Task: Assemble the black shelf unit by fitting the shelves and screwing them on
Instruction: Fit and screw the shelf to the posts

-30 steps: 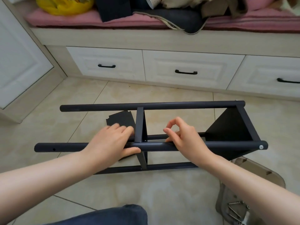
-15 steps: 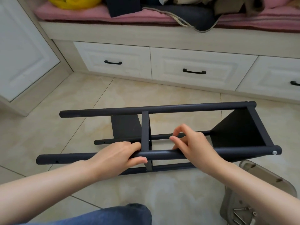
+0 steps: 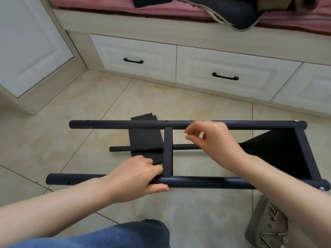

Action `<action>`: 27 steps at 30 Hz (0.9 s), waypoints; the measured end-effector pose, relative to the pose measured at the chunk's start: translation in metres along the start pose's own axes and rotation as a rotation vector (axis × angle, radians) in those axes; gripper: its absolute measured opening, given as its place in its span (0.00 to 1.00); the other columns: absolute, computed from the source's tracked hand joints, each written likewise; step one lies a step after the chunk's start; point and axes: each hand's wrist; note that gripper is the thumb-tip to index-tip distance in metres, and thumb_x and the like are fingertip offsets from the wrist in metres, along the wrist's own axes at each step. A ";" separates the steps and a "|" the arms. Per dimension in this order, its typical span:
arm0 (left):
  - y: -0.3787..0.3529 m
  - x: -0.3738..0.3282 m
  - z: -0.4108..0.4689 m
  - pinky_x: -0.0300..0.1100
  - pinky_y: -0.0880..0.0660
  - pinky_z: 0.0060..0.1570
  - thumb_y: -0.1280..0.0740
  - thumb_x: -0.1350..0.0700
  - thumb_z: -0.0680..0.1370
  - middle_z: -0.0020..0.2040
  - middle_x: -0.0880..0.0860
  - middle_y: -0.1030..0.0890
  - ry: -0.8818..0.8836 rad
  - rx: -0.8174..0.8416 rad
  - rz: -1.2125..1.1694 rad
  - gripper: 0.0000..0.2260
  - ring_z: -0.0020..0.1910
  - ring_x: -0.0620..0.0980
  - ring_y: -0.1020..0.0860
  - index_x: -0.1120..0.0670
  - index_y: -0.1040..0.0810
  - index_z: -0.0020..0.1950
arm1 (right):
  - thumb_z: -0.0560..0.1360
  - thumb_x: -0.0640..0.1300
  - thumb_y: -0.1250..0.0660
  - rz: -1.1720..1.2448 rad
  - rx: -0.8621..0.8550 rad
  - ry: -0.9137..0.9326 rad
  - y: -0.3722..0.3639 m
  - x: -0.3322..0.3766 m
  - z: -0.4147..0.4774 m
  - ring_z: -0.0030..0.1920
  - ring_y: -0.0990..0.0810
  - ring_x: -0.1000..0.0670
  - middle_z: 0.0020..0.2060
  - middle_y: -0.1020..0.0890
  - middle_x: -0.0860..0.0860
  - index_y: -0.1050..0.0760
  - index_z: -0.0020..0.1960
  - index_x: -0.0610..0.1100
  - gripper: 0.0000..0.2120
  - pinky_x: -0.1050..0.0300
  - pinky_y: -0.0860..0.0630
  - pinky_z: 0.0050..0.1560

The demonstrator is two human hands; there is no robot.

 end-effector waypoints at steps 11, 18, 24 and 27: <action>-0.009 0.001 -0.003 0.35 0.34 0.46 0.33 0.38 0.76 0.48 0.50 0.28 0.002 -0.166 -0.183 0.20 0.45 0.44 0.35 0.56 0.29 0.48 | 0.75 0.39 0.27 -0.027 0.134 0.131 -0.016 -0.010 0.052 0.48 0.19 0.44 0.48 0.16 0.46 0.22 0.48 0.42 0.04 0.46 0.22 0.51; 0.003 0.014 0.014 0.55 0.45 0.78 0.36 0.30 0.76 0.77 0.55 0.30 -0.142 -0.135 0.123 0.38 0.80 0.59 0.40 0.57 0.28 0.74 | 0.75 0.40 0.27 -0.014 0.051 0.178 -0.023 -0.014 0.049 0.49 0.17 0.44 0.51 0.15 0.48 0.24 0.48 0.40 0.07 0.45 0.22 0.51; 0.004 0.019 0.021 0.51 0.61 0.79 0.41 0.27 0.76 0.81 0.50 0.39 -0.141 -0.033 0.057 0.38 0.82 0.53 0.54 0.50 0.32 0.78 | 0.78 0.42 0.30 -0.130 0.024 0.304 -0.025 -0.020 0.046 0.45 0.15 0.44 0.50 0.14 0.47 0.23 0.51 0.40 0.06 0.46 0.21 0.44; 0.003 0.019 0.023 0.54 0.58 0.80 0.41 0.27 0.75 0.78 0.51 0.33 -0.145 -0.044 0.052 0.35 0.82 0.54 0.51 0.51 0.26 0.71 | 0.78 0.42 0.30 -0.162 -0.011 0.345 -0.029 -0.023 0.045 0.42 0.16 0.40 0.45 0.14 0.44 0.23 0.50 0.39 0.06 0.45 0.21 0.39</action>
Point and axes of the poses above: each hand's wrist, its own z-axis towards the middle knuckle, its own y-axis out of the back of the hand, x = y × z
